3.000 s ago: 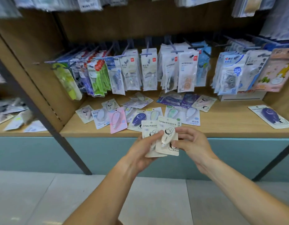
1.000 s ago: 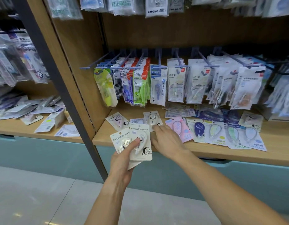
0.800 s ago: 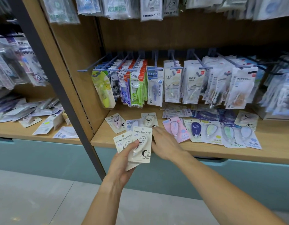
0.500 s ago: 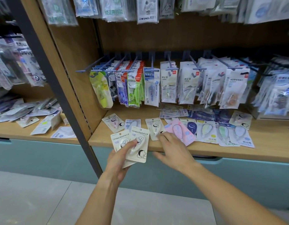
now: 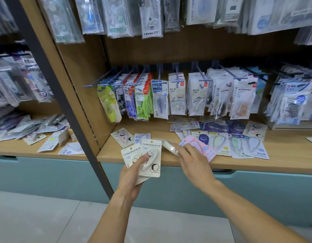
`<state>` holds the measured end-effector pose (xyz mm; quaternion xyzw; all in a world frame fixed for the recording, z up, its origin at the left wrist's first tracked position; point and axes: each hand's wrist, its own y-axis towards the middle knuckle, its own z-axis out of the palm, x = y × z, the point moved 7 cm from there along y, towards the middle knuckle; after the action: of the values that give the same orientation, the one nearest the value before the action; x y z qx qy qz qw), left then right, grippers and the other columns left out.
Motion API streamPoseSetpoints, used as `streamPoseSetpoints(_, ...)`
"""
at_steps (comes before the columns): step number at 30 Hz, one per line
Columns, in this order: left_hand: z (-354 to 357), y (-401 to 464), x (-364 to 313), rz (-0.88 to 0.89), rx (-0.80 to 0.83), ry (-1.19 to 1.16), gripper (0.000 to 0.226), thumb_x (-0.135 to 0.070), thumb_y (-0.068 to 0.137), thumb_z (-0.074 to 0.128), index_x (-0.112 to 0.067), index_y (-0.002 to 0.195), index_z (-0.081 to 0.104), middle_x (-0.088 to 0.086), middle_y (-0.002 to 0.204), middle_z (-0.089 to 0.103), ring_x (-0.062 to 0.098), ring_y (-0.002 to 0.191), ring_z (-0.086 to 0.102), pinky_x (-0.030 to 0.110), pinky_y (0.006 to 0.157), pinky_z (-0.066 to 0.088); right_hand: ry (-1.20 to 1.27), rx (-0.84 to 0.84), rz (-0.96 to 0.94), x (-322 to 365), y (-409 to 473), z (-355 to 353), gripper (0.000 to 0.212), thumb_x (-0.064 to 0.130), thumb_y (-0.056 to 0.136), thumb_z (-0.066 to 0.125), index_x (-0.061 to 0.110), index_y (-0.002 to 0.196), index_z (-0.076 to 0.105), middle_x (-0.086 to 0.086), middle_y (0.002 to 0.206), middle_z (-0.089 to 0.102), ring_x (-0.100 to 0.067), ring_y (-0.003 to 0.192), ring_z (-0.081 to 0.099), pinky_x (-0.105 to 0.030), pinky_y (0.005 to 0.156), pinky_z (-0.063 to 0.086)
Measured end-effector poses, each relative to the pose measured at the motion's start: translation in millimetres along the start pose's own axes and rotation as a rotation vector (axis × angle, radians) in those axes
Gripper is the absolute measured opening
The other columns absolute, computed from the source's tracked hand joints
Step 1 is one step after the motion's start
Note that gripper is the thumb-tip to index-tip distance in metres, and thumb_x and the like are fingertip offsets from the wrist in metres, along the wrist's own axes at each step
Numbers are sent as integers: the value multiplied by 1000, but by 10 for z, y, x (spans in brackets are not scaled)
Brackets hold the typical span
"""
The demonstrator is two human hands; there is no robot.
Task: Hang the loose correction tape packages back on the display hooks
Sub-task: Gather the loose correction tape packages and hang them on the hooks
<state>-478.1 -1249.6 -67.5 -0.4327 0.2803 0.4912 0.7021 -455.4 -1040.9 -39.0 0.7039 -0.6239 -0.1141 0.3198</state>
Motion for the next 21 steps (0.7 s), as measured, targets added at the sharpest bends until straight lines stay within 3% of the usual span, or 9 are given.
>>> streamPoseSetpoints(3, 43, -36, 7, -1, 2, -45, 45, -13, 83, 83, -15, 127, 72, 9, 115, 80, 22, 86, 78, 31, 63, 63, 157, 17, 89, -154, 146, 50, 34, 12, 101, 60, 18, 134, 62, -4, 105, 60, -28, 93, 60, -44, 71, 54)
streamPoseSetpoints(7, 98, -78, 61, -23, -12, -50, 46, -14, 83, 84, -15, 127, 71, 8, 114, 80, 23, 89, 78, 31, 63, 64, 319, -2, 225, -276, 338, 91, 30, 11, 103, 54, 13, 132, 61, -10, 119, 63, -30, 113, 59, -43, 94, 49)
streamPoseSetpoints(10, 166, -78, 78, -33, -8, -49, 51, -15, 81, 85, -14, 129, 71, 9, 116, 79, 26, 96, 78, 33, 66, 64, 313, -138, 209, -65, 311, -75, 34, 12, 103, 58, 12, 137, 61, -9, 120, 68, -27, 113, 61, -42, 95, 51)
streamPoseSetpoints(13, 240, -90, 111, -44, 6, -59, 46, -14, 84, 82, -12, 129, 71, 12, 115, 79, 27, 93, 79, 35, 71, 65, 264, -237, -33, 267, 124, -317, 42, -3, 95, 65, 13, 134, 66, -4, 119, 70, -23, 111, 63, -35, 91, 53)
streamPoseSetpoints(15, 289, -85, 143, -49, 36, -44, 38, -9, 90, 76, -12, 128, 72, 13, 114, 79, 25, 88, 79, 33, 68, 64, 277, -266, -147, 269, -8, -439, 52, -15, 85, 67, 14, 129, 71, -7, 126, 68, -27, 121, 62, -37, 101, 51)
streamPoseSetpoints(21, 585, -157, 231, -80, 186, 39, 22, -4, 94, 69, -19, 108, 78, 8, 107, 81, 22, 83, 79, 32, 67, 63, 517, -92, 106, -327, -172, -655, 63, -23, 76, 54, 25, 114, 68, 2, 138, 52, -12, 134, 49, -35, 107, 46)
